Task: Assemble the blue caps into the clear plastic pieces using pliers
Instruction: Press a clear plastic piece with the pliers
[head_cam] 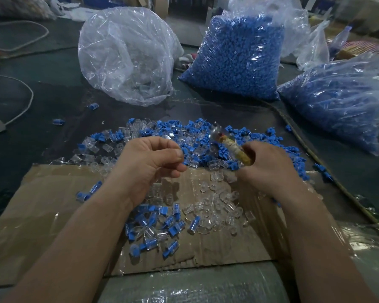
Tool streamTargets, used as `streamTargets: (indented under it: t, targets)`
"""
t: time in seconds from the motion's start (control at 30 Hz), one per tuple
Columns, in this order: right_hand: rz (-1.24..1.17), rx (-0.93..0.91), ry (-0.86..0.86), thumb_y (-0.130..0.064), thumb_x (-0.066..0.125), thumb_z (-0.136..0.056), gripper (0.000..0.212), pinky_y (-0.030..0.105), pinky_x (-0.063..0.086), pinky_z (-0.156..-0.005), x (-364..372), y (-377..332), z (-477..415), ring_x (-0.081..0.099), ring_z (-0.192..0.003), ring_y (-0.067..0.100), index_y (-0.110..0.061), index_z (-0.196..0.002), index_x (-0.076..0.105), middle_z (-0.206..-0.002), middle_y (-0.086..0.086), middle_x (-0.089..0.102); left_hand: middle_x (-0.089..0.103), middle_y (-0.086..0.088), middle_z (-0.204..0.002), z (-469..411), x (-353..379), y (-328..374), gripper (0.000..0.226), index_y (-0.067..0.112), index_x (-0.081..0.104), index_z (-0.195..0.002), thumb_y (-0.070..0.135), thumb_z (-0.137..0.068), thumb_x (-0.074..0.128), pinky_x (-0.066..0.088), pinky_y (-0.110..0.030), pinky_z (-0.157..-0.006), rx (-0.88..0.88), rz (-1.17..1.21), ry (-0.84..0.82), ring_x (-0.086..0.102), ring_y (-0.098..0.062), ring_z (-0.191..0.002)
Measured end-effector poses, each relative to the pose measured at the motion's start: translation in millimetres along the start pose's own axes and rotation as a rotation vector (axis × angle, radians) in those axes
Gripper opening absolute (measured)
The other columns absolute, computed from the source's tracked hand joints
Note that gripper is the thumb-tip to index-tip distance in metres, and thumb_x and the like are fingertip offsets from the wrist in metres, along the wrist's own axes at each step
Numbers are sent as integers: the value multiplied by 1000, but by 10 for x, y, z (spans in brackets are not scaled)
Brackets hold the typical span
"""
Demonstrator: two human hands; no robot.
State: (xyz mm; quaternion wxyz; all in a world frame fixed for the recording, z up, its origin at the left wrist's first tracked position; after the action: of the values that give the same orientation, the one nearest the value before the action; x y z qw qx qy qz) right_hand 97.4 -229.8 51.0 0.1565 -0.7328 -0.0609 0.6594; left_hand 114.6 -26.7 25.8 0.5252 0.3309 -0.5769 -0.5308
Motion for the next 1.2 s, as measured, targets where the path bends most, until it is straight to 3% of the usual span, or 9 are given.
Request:
streamTargets:
  t: [0.1, 0.2, 0.4, 0.6, 0.7, 0.87, 0.93, 1.2]
  targets:
    - [-63, -74, 127, -3, 59, -78, 33, 15, 25, -59, -84, -118, 24, 38, -71, 7, -14, -109, 56, -82, -7, 43, 64, -3, -55, -2, -12, 23, 18, 2, 59, -74, 7, -58, 64, 50, -18, -46, 42, 18, 16, 63, -14, -51]
    - [-48, -177, 182, -9, 63, -79, 35, 19, 26, -67, -132, -272, 94, 37, -84, 7, -15, -113, 54, -91, -8, 40, 64, -1, -56, 13, -21, 52, 13, 4, 58, -74, 6, -62, 63, 51, -19, -47, 90, 17, 45, 64, -13, -53]
    - [-17, -351, 111, -23, 63, -82, 43, 21, 24, -86, -19, -557, 195, 41, -102, 13, -14, -122, 51, -112, 2, 50, 66, 2, -61, 32, -94, 126, 11, 10, 58, -74, 0, -76, 60, 49, -17, -47, 187, -24, 139, 63, -9, -55]
    - [-53, -375, 48, -31, 61, -84, 43, 19, 22, -88, 35, -634, 238, 33, -98, 3, -19, -123, 49, -105, -9, 42, 66, 4, -62, 54, -125, 188, 16, 12, 58, -75, -3, -82, 58, 49, -17, -48, 264, -42, 189, 63, -7, -55]
    - [-77, -364, 16, -32, 60, -85, 40, 19, 24, -85, 62, -621, 234, 34, -95, 2, -19, -122, 49, -100, -12, 38, 66, 5, -61, 57, -116, 195, 15, 12, 58, -76, -2, -81, 59, 49, -17, -49, 274, -41, 180, 62, -7, -55]
    - [-88, -355, -20, -34, 60, -85, 36, 14, 26, -65, 98, -608, 232, 35, -85, 3, -22, -117, 49, -93, -13, 38, 66, 4, -62, 63, -92, 207, 16, 11, 58, -76, -4, -81, 58, 49, -16, -50, 287, -49, 171, 63, -7, -56]
    - [-99, -351, -28, -34, 60, -85, 32, 7, 25, -66, 109, -602, 231, 35, -81, 5, -23, -114, 49, -88, -14, 38, 65, 2, -62, 75, -80, 215, 17, 10, 58, -75, -6, -82, 58, 49, -16, -50, 304, -50, 181, 62, -7, -56]
    - [-148, -356, -7, -27, 62, -84, 22, 10, 27, -63, 89, -640, 233, 38, -73, 2, -22, -103, 53, -80, -16, 40, 63, -6, -70, 111, -59, 250, 16, 9, 58, -76, -6, -82, 57, 51, -16, -54, 349, -84, 213, 63, -7, -59]
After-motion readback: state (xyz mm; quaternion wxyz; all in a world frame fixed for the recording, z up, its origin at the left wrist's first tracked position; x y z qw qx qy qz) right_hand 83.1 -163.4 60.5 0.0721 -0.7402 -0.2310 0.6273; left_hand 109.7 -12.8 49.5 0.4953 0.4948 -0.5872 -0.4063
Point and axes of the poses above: each hand's wrist, its own z-axis away from the middle knuckle, its own x-axis out of the palm, y = z × x, the point moved 9 cm from there along -z, towards the middle knuckle
